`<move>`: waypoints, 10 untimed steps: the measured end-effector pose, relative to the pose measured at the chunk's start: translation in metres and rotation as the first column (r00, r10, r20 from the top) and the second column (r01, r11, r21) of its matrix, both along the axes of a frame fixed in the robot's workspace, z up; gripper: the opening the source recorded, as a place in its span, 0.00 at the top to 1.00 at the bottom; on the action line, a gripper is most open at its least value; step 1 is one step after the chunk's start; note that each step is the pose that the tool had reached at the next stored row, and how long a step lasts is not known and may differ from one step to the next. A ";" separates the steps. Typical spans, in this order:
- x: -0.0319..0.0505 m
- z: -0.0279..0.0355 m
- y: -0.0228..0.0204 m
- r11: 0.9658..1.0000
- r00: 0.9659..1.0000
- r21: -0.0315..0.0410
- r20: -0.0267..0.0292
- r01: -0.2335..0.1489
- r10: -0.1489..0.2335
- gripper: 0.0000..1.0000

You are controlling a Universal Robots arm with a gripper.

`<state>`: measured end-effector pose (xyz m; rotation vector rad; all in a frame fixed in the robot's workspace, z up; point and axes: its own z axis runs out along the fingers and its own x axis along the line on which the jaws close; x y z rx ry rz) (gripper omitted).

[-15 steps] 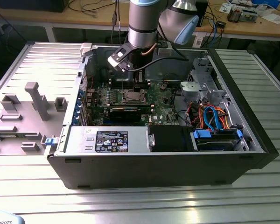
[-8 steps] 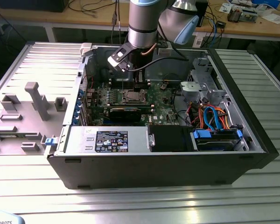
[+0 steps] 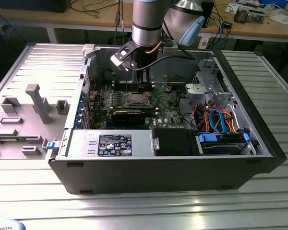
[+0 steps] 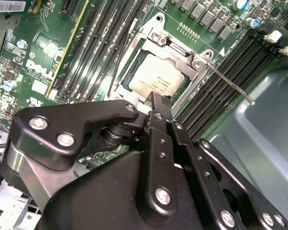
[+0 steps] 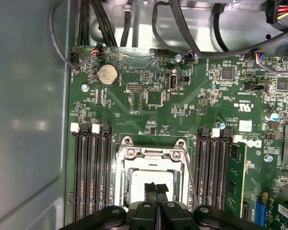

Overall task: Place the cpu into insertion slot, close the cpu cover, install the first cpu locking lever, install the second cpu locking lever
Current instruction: 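Install the first cpu locking lever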

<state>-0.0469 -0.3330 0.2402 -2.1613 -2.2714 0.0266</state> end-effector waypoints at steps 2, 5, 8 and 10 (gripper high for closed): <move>0.0000 0.0030 0.0000 1.000 1.000 0.000 0.000 0.000 0.000 0.89; 0.0000 0.0065 0.0000 1.000 1.000 0.000 0.000 0.000 0.000 0.89; 0.0000 0.0118 0.0000 1.000 1.000 0.000 0.000 0.000 0.000 0.89; 0.0000 0.0144 0.0000 1.000 1.000 0.000 0.000 0.000 0.000 0.89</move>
